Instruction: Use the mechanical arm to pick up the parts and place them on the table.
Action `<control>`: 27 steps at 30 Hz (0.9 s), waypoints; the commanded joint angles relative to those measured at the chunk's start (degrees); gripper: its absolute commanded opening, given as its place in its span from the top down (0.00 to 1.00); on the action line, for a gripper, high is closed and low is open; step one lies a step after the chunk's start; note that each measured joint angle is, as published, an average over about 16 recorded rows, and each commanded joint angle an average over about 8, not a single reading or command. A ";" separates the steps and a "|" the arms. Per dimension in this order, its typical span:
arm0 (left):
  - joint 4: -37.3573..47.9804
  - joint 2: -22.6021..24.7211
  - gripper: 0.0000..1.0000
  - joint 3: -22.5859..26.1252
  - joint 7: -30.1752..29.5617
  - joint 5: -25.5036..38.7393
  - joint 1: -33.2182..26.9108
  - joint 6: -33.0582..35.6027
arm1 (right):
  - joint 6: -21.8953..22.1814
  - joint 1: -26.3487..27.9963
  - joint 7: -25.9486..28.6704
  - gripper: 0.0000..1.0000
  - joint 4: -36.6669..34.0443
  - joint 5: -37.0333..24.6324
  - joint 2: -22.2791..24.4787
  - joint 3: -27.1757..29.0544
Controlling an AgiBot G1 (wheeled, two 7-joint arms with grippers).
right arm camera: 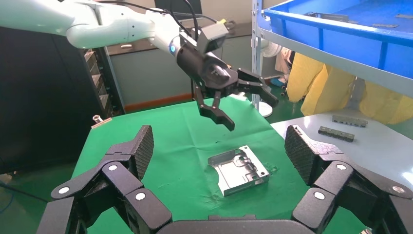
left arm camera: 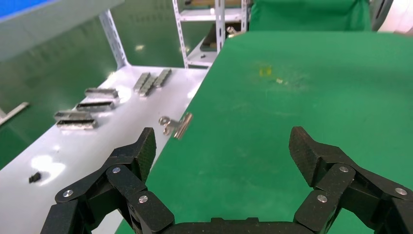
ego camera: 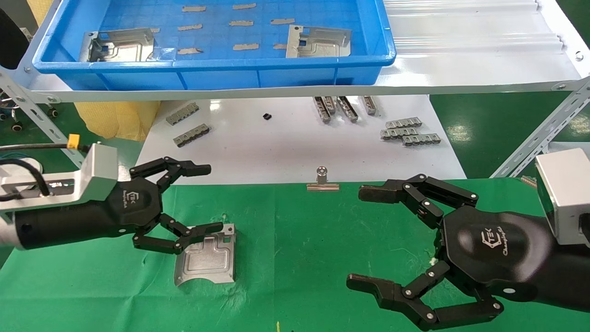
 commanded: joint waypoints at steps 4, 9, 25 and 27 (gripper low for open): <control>-6.06 -1.73 0.00 -2.45 -3.96 -1.67 3.03 -0.53 | 0.00 0.00 0.00 0.00 0.00 0.00 0.00 0.00; -12.08 -3.45 0.00 -4.90 -7.90 -3.33 6.05 -1.05 | 0.00 0.00 0.00 0.00 0.00 0.00 0.00 0.00; -31.46 -8.97 0.00 -12.75 -20.56 -8.67 15.75 -2.73 | 0.00 0.00 0.00 0.00 0.00 0.00 0.00 0.00; -33.86 -9.66 0.00 -13.72 -22.13 -9.33 16.95 -2.94 | 0.00 0.00 0.00 0.00 0.00 0.00 0.00 0.00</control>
